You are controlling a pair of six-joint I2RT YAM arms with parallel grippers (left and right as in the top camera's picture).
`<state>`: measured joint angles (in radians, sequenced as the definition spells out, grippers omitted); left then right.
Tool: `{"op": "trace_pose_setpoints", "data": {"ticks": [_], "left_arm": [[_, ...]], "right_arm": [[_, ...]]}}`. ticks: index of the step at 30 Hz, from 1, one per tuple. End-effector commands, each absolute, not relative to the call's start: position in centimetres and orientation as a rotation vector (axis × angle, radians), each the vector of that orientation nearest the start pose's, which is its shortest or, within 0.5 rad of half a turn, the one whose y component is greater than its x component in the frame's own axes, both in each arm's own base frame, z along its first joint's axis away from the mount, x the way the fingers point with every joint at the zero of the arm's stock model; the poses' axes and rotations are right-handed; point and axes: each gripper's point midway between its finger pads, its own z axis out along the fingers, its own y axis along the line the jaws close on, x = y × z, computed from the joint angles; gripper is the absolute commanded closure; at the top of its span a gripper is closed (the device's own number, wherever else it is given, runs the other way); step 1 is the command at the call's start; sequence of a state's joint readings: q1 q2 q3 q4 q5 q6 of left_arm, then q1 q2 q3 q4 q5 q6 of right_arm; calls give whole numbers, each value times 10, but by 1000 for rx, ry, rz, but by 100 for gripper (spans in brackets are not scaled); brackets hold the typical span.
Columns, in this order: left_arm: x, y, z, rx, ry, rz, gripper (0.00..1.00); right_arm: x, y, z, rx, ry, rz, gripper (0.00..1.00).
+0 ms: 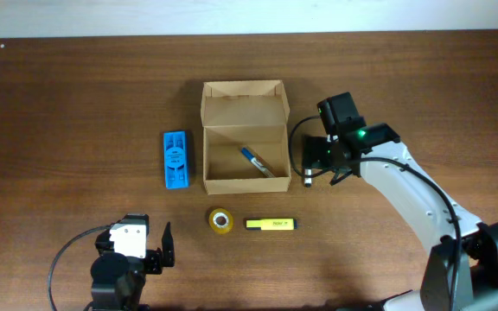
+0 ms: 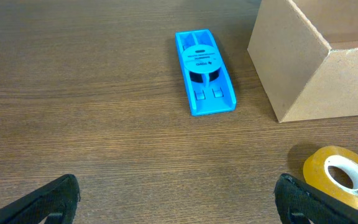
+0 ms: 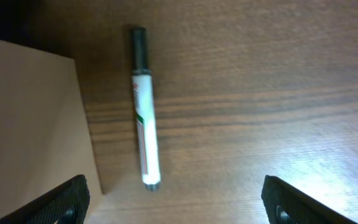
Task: Pack container
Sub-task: 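Lower the right gripper onto the black marker and grasp it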
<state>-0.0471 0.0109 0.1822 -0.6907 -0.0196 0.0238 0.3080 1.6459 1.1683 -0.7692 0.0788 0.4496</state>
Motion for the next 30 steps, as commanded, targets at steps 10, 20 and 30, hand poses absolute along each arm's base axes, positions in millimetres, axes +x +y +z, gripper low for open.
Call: {"op": "trace_pose_setpoints", "data": {"ticks": [10, 20, 30], "left_arm": [[201, -4, 94, 71, 2088, 28, 0], [201, -4, 94, 71, 2088, 28, 0], [201, -4, 94, 71, 2088, 28, 0]], "right_arm": [[356, 100, 21, 227, 2916, 37, 23], [359, 101, 5, 228, 2930, 30, 37], [355, 102, -12, 228, 2970, 19, 45]]}}
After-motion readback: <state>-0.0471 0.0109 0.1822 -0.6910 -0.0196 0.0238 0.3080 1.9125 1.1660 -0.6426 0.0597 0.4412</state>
